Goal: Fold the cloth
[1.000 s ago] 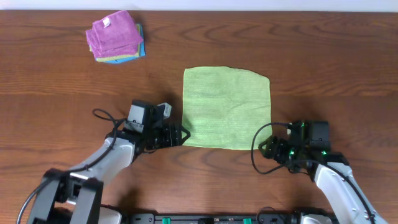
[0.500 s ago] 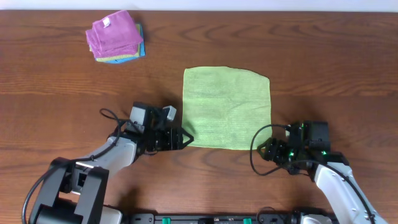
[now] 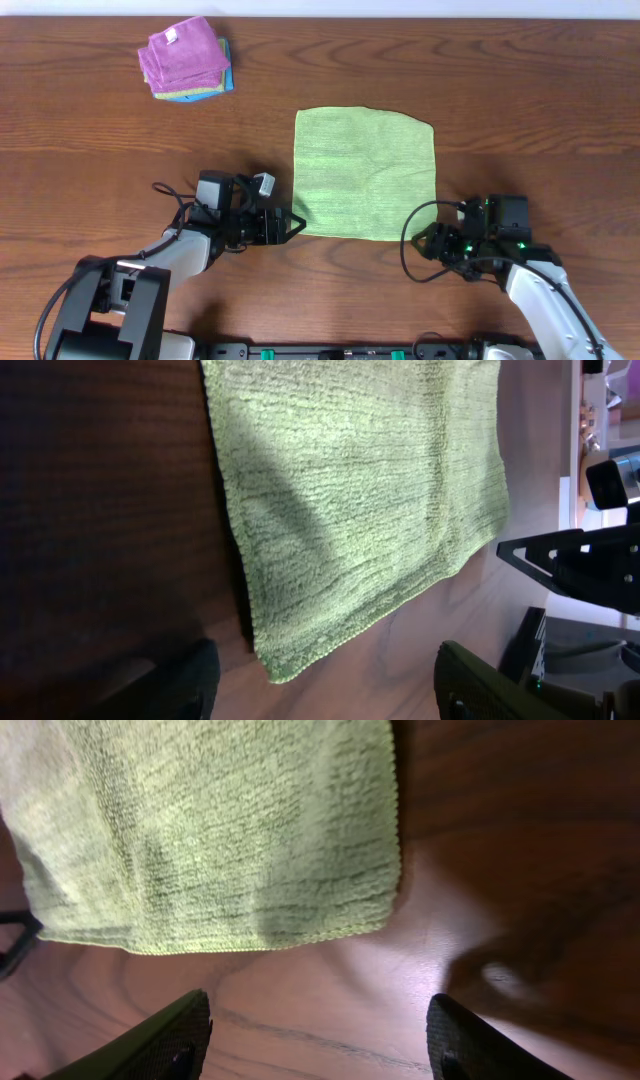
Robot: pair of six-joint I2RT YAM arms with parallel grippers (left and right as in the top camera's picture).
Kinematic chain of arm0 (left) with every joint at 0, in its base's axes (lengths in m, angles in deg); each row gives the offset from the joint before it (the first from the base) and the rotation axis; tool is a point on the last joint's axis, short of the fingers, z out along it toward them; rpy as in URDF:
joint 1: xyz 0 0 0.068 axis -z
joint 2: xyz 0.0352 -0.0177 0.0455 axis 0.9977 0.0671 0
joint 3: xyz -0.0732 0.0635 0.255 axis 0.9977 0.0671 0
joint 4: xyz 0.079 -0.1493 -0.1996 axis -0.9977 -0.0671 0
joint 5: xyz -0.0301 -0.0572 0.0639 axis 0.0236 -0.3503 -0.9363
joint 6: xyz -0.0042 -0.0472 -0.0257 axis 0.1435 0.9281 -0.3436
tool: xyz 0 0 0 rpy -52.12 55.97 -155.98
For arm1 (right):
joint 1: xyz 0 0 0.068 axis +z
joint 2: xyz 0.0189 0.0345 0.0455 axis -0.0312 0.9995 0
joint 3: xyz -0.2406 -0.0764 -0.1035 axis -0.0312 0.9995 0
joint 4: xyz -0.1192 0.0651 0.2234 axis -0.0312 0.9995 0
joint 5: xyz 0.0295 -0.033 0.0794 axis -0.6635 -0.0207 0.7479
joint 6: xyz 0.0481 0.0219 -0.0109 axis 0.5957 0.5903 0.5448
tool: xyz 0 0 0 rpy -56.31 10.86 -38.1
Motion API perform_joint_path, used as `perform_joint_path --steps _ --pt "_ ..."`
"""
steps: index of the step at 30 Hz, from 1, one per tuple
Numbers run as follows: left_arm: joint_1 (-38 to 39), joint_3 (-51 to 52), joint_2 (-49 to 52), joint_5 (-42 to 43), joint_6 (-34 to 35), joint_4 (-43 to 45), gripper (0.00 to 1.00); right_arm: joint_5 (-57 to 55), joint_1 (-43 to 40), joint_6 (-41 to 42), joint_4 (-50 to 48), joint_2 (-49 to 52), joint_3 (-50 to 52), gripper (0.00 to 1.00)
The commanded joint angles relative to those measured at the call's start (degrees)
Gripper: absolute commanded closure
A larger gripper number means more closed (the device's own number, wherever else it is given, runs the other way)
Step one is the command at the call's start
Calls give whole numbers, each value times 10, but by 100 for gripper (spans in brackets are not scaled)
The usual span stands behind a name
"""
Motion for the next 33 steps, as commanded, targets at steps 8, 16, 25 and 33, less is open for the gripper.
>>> perform_joint_path --steps 8,16,25,33 --pt "-3 19 87 -1 5 67 28 50 -53 -39 -1 1 3 30" --pt "-3 19 87 6 14 64 28 14 -53 -50 -16 7 3 31" --pt "-3 19 87 16 19 60 33 29 -79 -45 -89 107 3 32" --pt "-3 19 87 16 31 60 42 57 -79 -36 -163 209 3 35"
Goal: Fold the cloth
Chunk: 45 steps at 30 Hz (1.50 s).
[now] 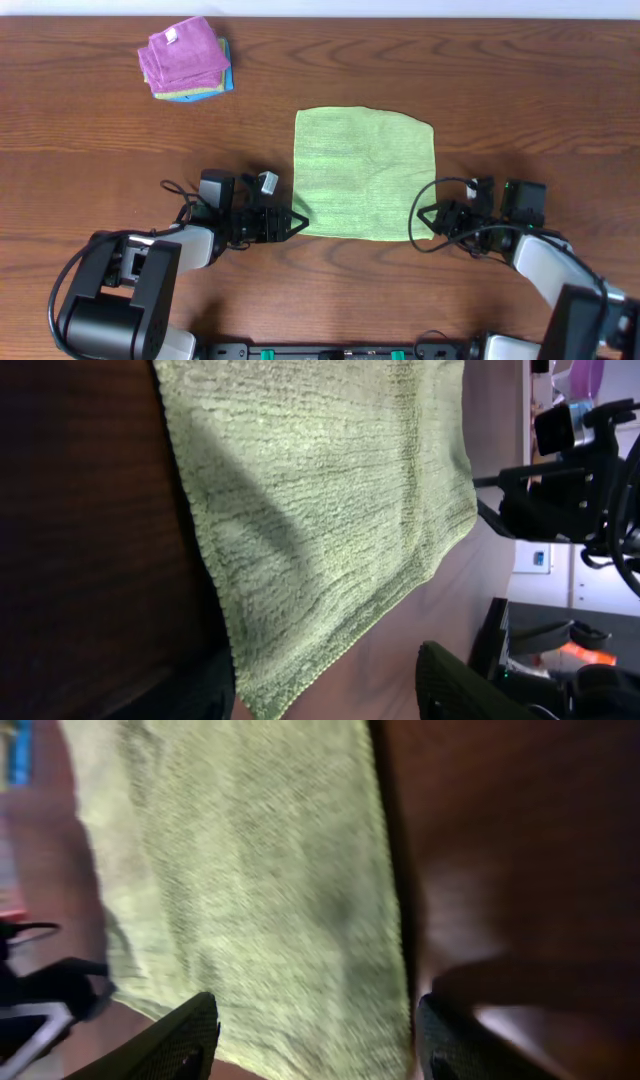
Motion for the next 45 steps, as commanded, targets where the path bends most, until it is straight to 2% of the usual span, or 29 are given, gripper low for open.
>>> perform_joint_path --steps 1,7,9,13,17,20,32,34,36,38,40,41,42,45 --pt "0 20 23 -45 13 -18 42 -51 -3 2 2 60 28 35" --pt "0 20 23 -46 20 -14 41 -30 -2 1 9 88 28 39" --pt "0 20 23 -46 20 -12 41 -37 -2 -5 19 88 28 43" --pt "0 19 23 -48 24 -10 41 -89 -2 -4 44 88 28 43" --pt "0 19 23 -48 29 -8 41 -103 -2 12 54 88 28 44" --pt "0 19 23 -49 29 -6 46 -114 -2 23 66 88 28 44" --pt "0 18 23 -50 33 4 46 -145 -2 43 91 88 28 45" --pt "0 18 23 -50 33 7 51 -150 -2 53 90 88 27 47" --pt "0 17 23 -50 33 9 54 -149 -2 57 89 88 27 54" --pt "0 17 23 -50 33 13 61 -149 -2 64 88 88 27 70" --pt "0 15 23 -50 33 20 75 -149 -2 69 86 88 27 84" --pt "0 14 23 -51 34 24 87 -149 -2 71 84 88 27 92" --pt "0 14 23 -53 34 28 94 -149 -2 73 82 88 27 97" --pt "0 12 23 -54 34 37 94 -149 -2 77 77 88 27 98"
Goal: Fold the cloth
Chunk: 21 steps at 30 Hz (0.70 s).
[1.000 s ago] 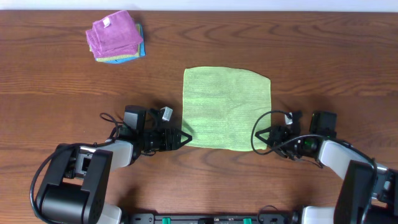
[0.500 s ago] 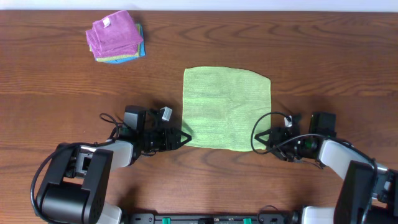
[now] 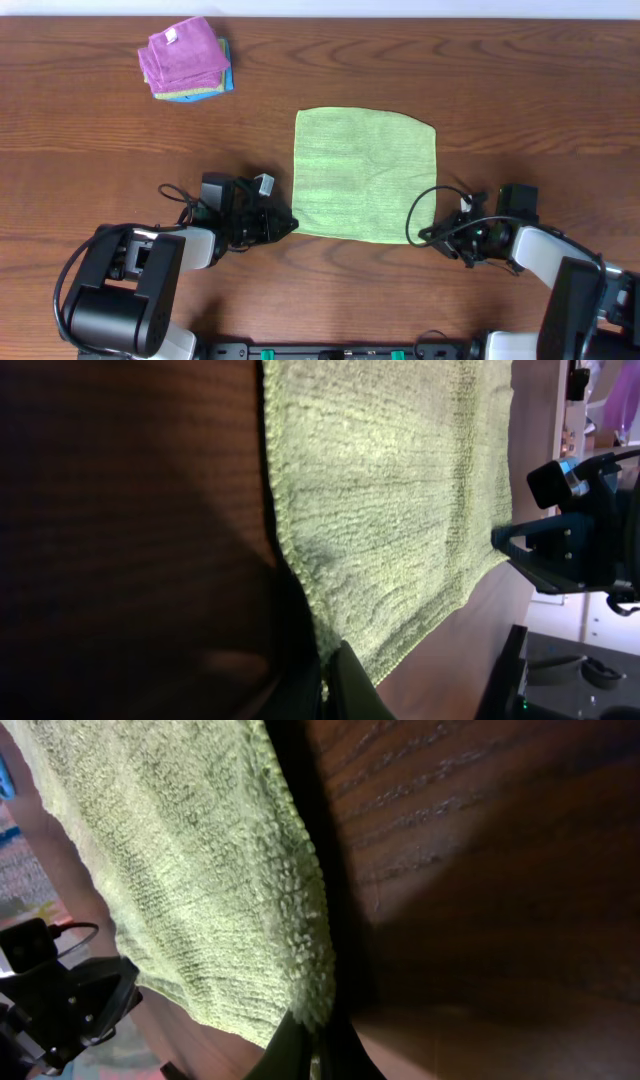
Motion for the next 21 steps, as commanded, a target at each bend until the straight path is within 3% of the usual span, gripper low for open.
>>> perform_joint_path --steps 1,5,10,21 --pt "0 2 6 -13 -4 14 94 -169 3 15 6 34 33 98" --pt "0 2 6 -10 59 52 94 -166 3 15 3 34 30 99" --pt "0 -2 5 29 147 160 94 -145 3 15 9 34 2 98" --pt "2 -46 5 51 129 169 94 -133 10 -22 75 28 -112 98"
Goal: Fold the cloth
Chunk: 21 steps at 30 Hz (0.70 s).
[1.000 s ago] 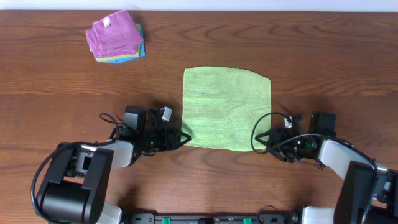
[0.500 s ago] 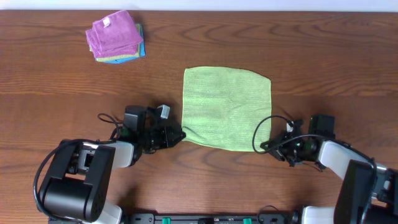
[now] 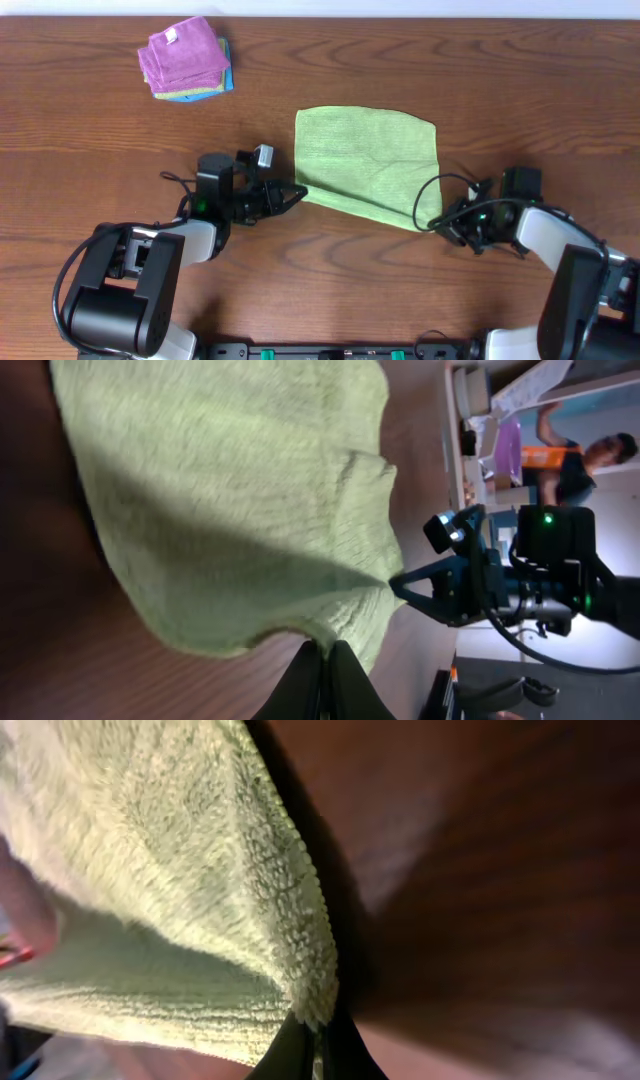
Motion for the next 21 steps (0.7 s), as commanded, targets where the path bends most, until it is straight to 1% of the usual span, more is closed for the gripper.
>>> perform_joint_path --steps 1,7,12,14,18,21 --pt "0 -11 5 9 -18 2 94 -61 8 -21 9 -1 -31 98" --pt "0 -12 5 -1 -43 2 94 -72 15 -27 12 -32 -76 98" --pt "0 -14 5 -2 -45 -8 94 -87 34 -30 33 -37 -104 98" --pt "0 -14 5 -2 -48 -30 94 -95 40 -30 35 -37 -104 98" --pt "1 -14 5 -2 -76 -109 94 -103 44 -30 41 -37 -104 98" --pt "10 -14 5 -2 -93 -144 94 -105 44 -31 44 -37 -104 98"
